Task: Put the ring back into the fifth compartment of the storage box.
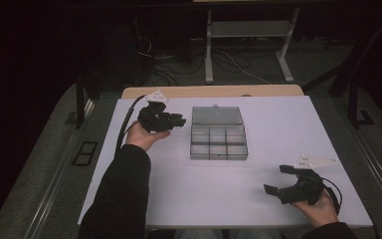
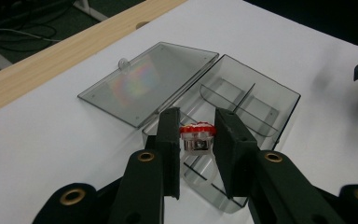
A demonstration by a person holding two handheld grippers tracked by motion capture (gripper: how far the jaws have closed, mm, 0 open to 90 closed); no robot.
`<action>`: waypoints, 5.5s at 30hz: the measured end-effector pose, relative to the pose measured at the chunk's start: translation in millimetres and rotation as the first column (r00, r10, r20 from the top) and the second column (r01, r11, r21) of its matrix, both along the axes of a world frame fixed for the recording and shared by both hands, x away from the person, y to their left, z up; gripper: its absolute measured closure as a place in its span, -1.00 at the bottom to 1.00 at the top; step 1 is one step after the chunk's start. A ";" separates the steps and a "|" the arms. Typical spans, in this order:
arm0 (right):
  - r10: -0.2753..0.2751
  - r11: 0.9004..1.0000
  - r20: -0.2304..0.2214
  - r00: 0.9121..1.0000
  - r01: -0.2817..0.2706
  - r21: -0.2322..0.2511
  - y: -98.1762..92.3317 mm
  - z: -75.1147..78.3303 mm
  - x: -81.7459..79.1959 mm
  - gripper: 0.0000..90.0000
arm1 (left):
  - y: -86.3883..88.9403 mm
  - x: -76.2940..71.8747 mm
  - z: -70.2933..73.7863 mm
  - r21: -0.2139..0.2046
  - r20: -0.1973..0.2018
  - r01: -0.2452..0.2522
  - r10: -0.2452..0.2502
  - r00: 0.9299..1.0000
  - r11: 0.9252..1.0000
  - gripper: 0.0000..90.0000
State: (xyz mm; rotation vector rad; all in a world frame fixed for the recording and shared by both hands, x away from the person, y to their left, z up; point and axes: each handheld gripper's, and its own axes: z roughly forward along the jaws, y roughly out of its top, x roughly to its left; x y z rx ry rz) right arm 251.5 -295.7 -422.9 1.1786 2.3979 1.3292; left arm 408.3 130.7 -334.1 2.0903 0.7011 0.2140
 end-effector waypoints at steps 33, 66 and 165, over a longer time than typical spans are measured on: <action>0.005 1.000 -0.006 1.000 -0.005 -0.001 0.4 -0.2 0.6 -0.99 | -56.5 21.5 -37.0 -0.031 -0.035 0.059 -0.061 0.998 0.998 0.58; 0.009 1.000 0.002 1.000 -0.009 -0.005 -0.1 0.2 0.2 -0.99 | -112.2 37.1 -77.2 0.048 -0.088 0.097 -0.092 0.992 0.994 0.58; 0.002 1.000 -0.007 1.000 -0.003 -0.019 2.2 -2.2 -1.0 -0.99 | 36.6 -97.9 -63.1 -0.122 -0.090 -0.115 0.104 0.990 0.986 -1.00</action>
